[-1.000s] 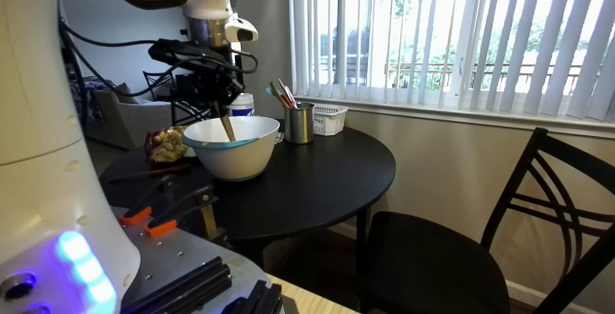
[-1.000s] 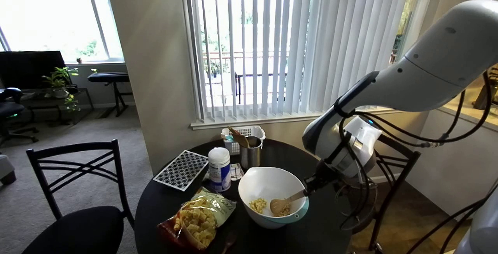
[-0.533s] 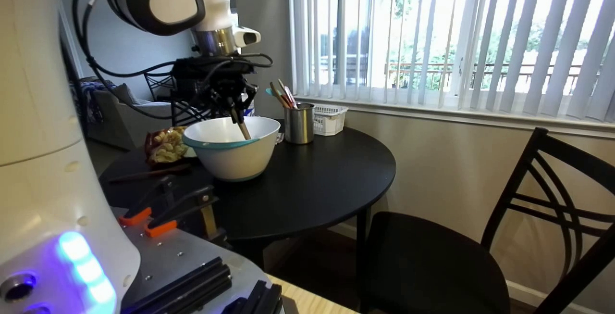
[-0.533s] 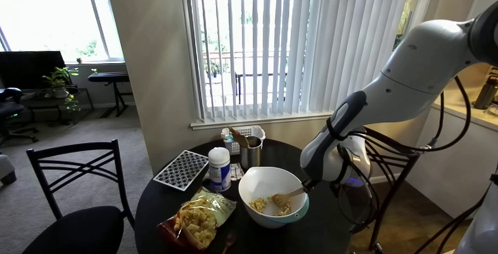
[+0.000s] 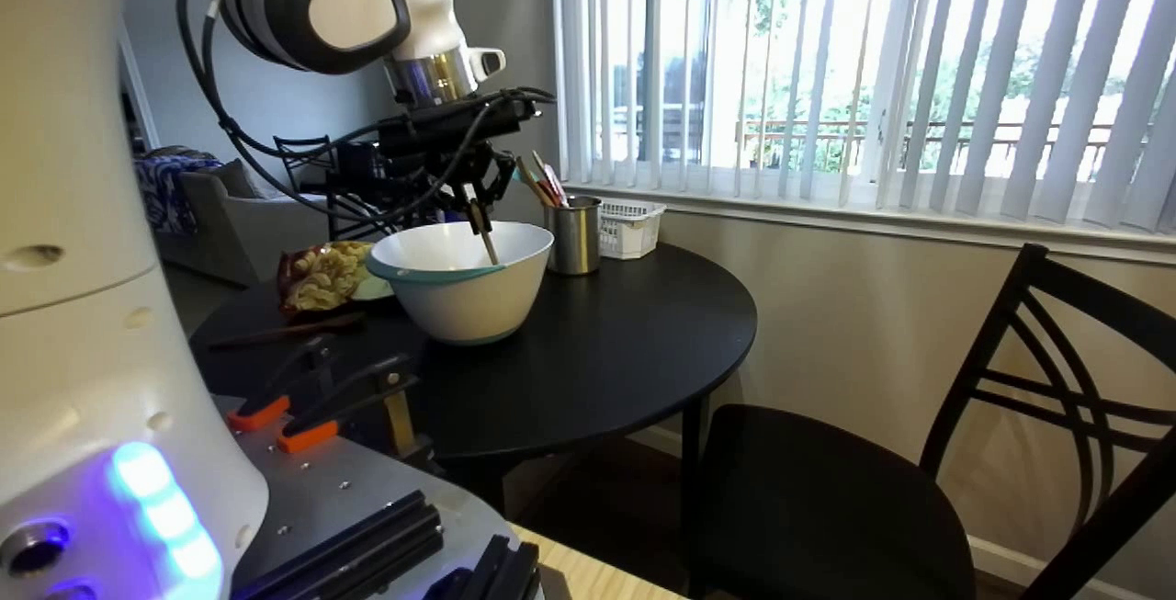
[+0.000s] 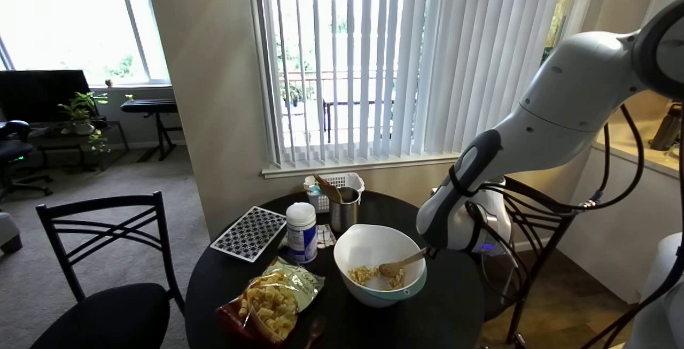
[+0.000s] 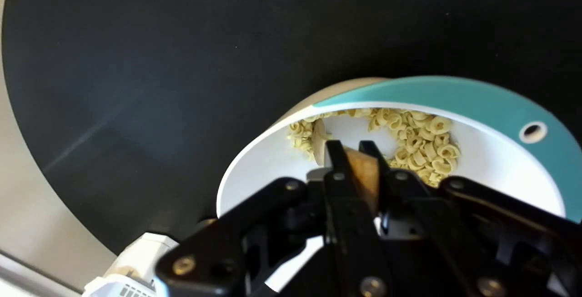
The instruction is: Mix the substance in the white bowl with the wooden spoon in the white bowl
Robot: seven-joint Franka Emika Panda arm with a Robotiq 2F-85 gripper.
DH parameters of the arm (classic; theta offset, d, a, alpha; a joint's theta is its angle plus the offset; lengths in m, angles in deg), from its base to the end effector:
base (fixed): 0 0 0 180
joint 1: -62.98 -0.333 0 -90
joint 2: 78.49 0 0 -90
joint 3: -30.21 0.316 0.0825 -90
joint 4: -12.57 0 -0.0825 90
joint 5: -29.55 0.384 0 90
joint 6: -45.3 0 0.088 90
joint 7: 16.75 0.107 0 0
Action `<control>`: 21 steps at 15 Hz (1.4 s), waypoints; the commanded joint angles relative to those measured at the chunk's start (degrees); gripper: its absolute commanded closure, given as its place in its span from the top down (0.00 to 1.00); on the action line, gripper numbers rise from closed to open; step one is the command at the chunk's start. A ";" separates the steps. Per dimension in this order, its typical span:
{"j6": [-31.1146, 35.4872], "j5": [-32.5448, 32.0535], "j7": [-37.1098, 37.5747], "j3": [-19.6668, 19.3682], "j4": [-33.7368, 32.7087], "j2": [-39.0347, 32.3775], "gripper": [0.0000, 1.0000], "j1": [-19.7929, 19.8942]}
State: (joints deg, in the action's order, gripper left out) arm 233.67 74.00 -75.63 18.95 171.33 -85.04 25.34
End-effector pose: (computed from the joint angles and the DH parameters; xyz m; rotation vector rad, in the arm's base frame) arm 0.3823 0.1070 0.2181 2.8192 1.0358 0.5684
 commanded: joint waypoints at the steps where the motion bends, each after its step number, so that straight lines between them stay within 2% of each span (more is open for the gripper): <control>1: 2.51 -1.03 -8.59 -8.66 0.73 -1.39 0.03 -8.23; 7: -0.62 -0.75 -19.88 -23.27 -1.65 -5.19 0.03 -23.98; 11: -1.70 -1.26 -26.41 -34.34 -3.04 -6.72 0.03 -36.56; 14: -3.68 -2.22 -30.74 -44.65 -4.19 -9.28 0.03 -47.59; 18: -9.70 -5.74 -31.93 -61.23 -6.78 -13.87 0.03 -64.61; 19: -7.38 -4.41 -30.62 -54.77 -5.42 -10.60 0.11 -58.00; 20: -8.45 -4.72 -30.62 -57.94 -6.10 -11.42 0.11 -61.39; 21: -8.81 -4.73 -30.63 -59.42 -6.56 -11.97 0.11 -63.21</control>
State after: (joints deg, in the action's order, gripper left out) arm 224.85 69.28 -106.26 -40.49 164.76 -97.03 -37.90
